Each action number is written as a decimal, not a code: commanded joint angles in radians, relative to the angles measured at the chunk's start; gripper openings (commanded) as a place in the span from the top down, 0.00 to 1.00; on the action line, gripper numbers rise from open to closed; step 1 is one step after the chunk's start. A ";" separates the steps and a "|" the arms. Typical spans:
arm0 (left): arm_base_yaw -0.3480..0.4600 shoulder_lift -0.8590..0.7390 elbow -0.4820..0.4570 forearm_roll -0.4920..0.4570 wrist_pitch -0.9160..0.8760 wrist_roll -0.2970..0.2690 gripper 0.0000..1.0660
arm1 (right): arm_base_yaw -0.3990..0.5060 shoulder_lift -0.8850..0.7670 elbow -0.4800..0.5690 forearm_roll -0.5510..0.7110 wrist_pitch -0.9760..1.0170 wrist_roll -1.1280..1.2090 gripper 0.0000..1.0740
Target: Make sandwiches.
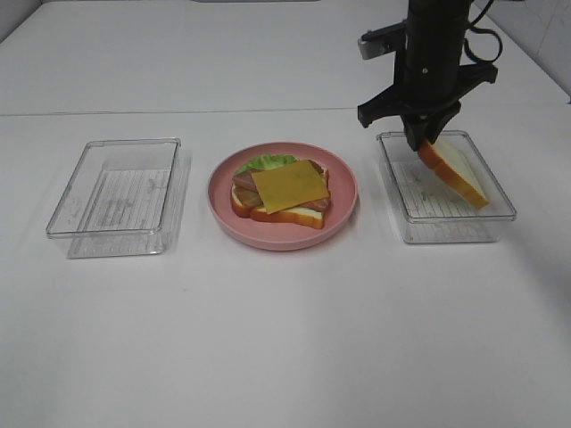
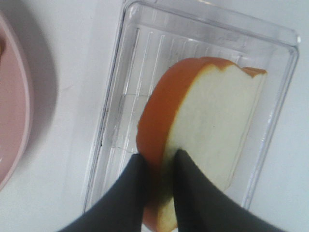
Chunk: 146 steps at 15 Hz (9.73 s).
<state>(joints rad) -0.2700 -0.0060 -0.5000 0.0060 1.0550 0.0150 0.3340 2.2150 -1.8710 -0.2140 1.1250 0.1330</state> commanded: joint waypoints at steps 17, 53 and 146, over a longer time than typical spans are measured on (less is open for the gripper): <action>0.002 -0.023 0.002 -0.006 -0.010 0.000 0.25 | -0.010 -0.193 0.127 1.101 -0.187 -0.418 1.00; 0.002 -0.023 0.002 -0.006 -0.010 0.000 0.25 | -0.127 -0.028 0.519 2.004 -0.232 -0.970 0.85; 0.295 -0.021 0.002 -0.037 -0.010 0.038 0.25 | -0.368 -2.235 1.364 0.345 -0.061 -0.271 0.35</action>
<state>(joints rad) 0.0240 -0.0060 -0.5000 -0.0230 1.0550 0.0490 -0.0260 -0.0060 -0.5090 0.1290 1.0720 -0.1310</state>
